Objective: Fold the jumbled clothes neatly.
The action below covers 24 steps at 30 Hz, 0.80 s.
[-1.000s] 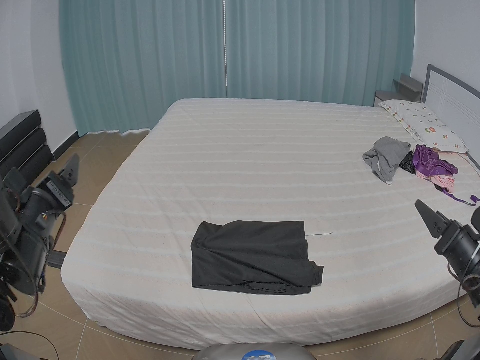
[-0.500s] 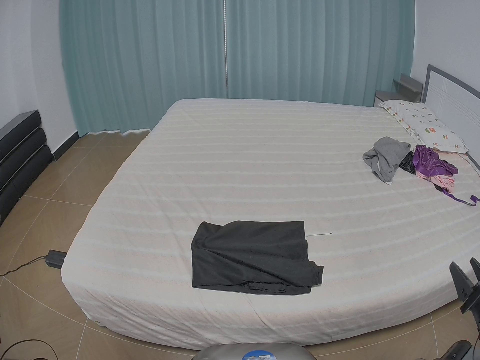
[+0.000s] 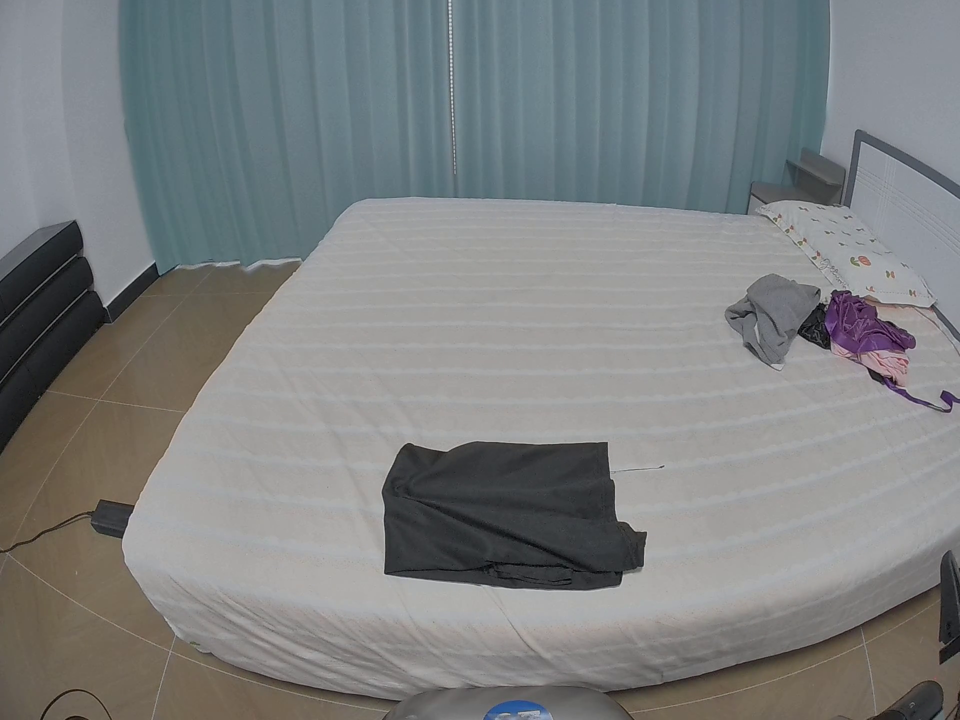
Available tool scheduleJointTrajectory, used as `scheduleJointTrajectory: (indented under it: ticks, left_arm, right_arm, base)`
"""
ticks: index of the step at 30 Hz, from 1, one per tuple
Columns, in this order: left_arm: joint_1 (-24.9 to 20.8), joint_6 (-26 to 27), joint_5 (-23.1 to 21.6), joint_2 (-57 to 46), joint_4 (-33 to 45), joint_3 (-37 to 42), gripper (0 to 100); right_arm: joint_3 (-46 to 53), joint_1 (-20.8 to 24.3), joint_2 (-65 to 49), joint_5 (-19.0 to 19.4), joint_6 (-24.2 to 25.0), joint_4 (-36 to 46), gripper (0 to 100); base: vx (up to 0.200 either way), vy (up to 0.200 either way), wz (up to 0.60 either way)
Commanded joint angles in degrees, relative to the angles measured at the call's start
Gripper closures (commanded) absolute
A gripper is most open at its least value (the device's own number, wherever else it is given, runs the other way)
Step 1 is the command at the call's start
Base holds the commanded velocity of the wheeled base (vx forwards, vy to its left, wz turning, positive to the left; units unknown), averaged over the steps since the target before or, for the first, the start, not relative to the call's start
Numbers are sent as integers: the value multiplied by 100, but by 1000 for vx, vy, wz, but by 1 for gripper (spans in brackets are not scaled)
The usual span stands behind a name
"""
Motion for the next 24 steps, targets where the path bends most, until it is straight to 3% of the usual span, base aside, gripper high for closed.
scheduleJointTrajectory:
  ticks: [1,4,9,13,14,15,16,20,24]
  left_arm:
    - [165,66,-61,-708,112,34,0]
    - [218,198,-123,-1059,297,25,0]
    - [297,435,-509,-1604,648,43,0]
    - [104,470,-1494,-1991,1404,429,0]
    - [104,470,-1494,-1991,1404,429,0]
    - [60,558,-2004,-2149,1624,781,0]
    - [60,584,-2215,-2149,1580,966,0]
    - [60,136,-2610,-2149,1475,1089,0]
    - [60,-66,-3181,-2149,2178,1089,0]
  right_arm:
    - [-105,-81,-339,58,-238,-42,0]
    - [97,-81,-339,23,-520,-297,0]
    - [501,-81,-339,76,-722,-1413,0]
    - [501,-90,-339,67,-783,-1123,0]
    - [501,-90,-339,67,-783,-1123,0]
    - [501,-90,-339,23,-625,-657,0]
    - [501,-90,-339,6,-528,-437,0]
    - [501,-90,-339,-82,-238,99,0]
    - [501,-90,-339,137,-212,196,0]
  base:
    - [0,0,0]
    - [0,0,0]
    - [0,0,0]
    - [0,0,0]
    - [0,0,0]
    - [0,0,0]
    - [0,0,0]
    - [0,0,0]
    - [0,0,0]
